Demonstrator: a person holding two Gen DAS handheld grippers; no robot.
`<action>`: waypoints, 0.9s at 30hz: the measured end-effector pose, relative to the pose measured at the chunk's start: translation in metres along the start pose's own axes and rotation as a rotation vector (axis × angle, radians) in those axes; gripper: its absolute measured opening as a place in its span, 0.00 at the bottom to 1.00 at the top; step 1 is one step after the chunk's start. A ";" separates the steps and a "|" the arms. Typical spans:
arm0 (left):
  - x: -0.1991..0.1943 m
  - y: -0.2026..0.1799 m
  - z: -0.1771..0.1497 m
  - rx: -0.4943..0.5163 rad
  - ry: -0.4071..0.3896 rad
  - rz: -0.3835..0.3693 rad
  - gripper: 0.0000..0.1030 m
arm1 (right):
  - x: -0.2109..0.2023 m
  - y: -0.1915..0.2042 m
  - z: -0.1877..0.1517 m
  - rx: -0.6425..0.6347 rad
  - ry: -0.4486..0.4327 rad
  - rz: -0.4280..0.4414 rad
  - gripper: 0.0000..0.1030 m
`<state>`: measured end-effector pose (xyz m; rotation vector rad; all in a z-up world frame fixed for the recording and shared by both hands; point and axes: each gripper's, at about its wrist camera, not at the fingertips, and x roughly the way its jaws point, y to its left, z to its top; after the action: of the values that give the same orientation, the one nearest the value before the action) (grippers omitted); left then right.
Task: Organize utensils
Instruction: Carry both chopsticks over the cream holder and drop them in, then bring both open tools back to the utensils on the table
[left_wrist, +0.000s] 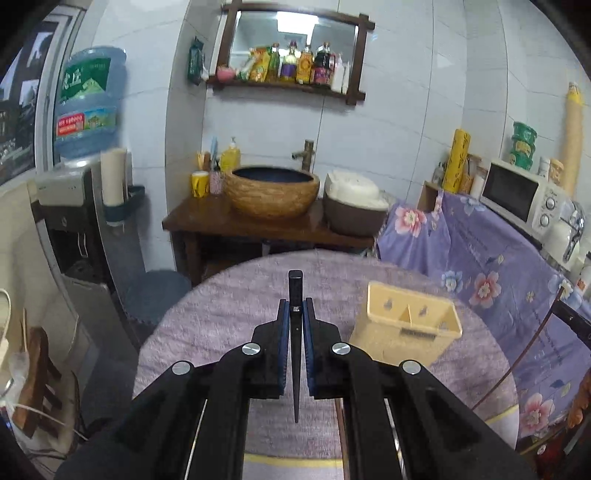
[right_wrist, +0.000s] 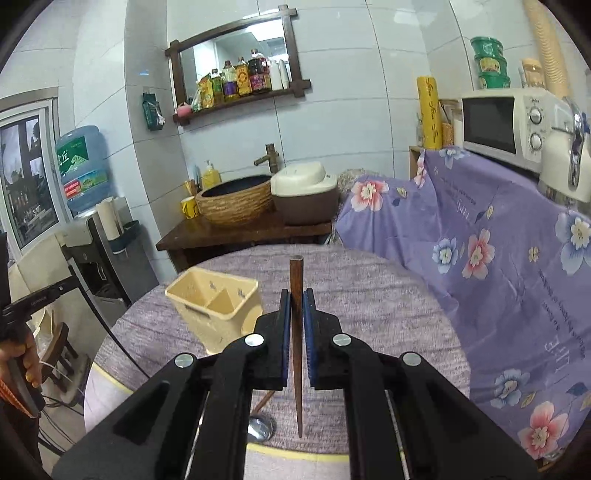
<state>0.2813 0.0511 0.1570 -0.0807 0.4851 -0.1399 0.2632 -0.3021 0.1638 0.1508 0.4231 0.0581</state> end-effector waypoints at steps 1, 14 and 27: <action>-0.003 -0.001 0.008 -0.001 -0.018 0.002 0.08 | -0.001 0.002 0.011 -0.001 -0.014 0.004 0.08; -0.006 -0.053 0.106 -0.089 -0.176 -0.163 0.08 | 0.002 0.051 0.114 0.040 -0.216 0.099 0.08; 0.081 -0.076 0.034 -0.055 0.006 -0.153 0.08 | 0.095 0.067 0.034 0.047 -0.067 0.064 0.08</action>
<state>0.3592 -0.0351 0.1585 -0.1717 0.4888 -0.2766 0.3619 -0.2323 0.1664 0.2122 0.3530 0.1060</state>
